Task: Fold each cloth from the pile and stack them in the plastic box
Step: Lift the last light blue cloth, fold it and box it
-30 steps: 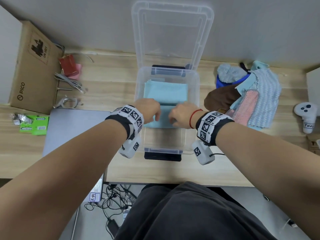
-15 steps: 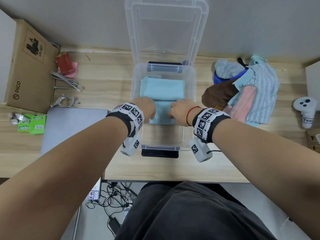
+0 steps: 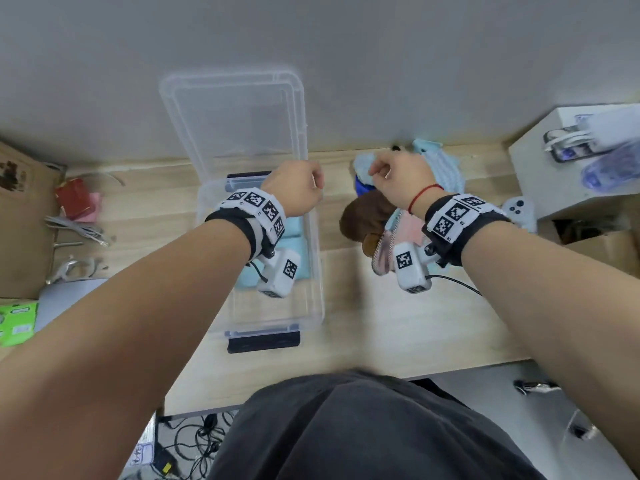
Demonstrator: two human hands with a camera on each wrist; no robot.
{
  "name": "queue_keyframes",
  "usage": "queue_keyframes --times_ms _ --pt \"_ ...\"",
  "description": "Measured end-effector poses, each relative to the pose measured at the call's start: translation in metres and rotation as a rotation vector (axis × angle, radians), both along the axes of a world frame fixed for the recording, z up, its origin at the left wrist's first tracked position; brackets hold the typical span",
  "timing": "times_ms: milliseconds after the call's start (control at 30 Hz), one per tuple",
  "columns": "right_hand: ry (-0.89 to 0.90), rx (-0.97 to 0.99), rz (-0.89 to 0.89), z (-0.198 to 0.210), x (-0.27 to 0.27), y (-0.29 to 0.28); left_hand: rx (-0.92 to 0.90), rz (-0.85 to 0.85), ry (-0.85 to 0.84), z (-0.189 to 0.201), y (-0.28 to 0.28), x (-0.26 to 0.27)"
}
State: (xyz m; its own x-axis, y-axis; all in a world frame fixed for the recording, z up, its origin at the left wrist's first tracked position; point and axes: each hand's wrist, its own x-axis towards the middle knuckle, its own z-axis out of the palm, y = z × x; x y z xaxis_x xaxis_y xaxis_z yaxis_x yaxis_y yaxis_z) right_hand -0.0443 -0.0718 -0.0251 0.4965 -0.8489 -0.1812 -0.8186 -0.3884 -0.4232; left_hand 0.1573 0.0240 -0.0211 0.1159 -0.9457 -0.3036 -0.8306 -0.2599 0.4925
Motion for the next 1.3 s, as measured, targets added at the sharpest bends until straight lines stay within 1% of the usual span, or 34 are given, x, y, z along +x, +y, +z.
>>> queue_keyframes --times_ms 67,200,333,433,533,633,700,767,800,867,933,967,1033,1100,1167,1233,1267,1300 --pt "0.022 0.023 -0.085 -0.006 -0.034 -0.015 -0.010 -0.012 0.017 -0.005 -0.016 -0.028" --pt "0.126 0.119 -0.201 -0.033 -0.097 -0.036 0.045 -0.004 0.055 -0.022 -0.043 -0.076" --pt "0.182 0.249 -0.354 -0.063 -0.139 -0.048 0.124 0.004 0.073 -0.050 -0.064 -0.110" --pt "0.142 0.337 -0.406 -0.084 -0.157 -0.055 0.162 0.002 0.122 -0.065 -0.074 -0.134" --pt "0.058 0.381 -0.396 -0.097 -0.166 -0.064 0.137 0.019 0.076 -0.081 -0.087 -0.150" --pt "0.043 0.325 -0.346 -0.103 -0.169 -0.071 0.160 0.132 0.052 -0.093 -0.100 -0.152" --pt "0.025 0.310 -0.341 -0.106 -0.169 -0.076 0.181 0.165 0.074 -0.098 -0.107 -0.152" --pt "0.013 0.322 -0.276 -0.108 -0.166 -0.079 0.134 0.146 0.115 -0.100 -0.113 -0.156" --pt "-0.014 0.339 -0.222 -0.108 -0.163 -0.080 0.112 0.138 0.147 -0.099 -0.115 -0.159" --pt "-0.131 0.390 -0.155 -0.111 -0.157 -0.082 0.132 0.131 0.181 -0.100 -0.119 -0.166" --pt "-0.246 0.440 -0.188 -0.111 -0.152 -0.083 0.142 0.168 0.184 -0.103 -0.122 -0.172" --pt "-0.271 0.451 -0.217 -0.110 -0.150 -0.084 0.128 0.215 0.186 -0.105 -0.123 -0.174" --pt "-0.263 0.447 -0.247 -0.106 -0.150 -0.087 0.125 0.343 0.212 -0.106 -0.127 -0.173" --pt "-0.238 0.391 -0.261 -0.103 -0.150 -0.089 0.174 0.400 0.193 -0.101 -0.132 -0.168" --pt "-0.257 0.394 -0.305 -0.101 -0.150 -0.090 0.200 0.355 0.158 -0.094 -0.134 -0.161" --pt "-0.272 0.482 -0.316 -0.102 -0.150 -0.089 0.210 0.302 0.122 -0.090 -0.134 -0.153" --pt "-0.235 0.511 -0.295 -0.101 -0.149 -0.087 0.229 0.267 0.107 -0.087 -0.133 -0.150" --pt "-0.174 0.492 -0.263 -0.101 -0.149 -0.086 0.246 0.231 0.089 -0.086 -0.132 -0.148"
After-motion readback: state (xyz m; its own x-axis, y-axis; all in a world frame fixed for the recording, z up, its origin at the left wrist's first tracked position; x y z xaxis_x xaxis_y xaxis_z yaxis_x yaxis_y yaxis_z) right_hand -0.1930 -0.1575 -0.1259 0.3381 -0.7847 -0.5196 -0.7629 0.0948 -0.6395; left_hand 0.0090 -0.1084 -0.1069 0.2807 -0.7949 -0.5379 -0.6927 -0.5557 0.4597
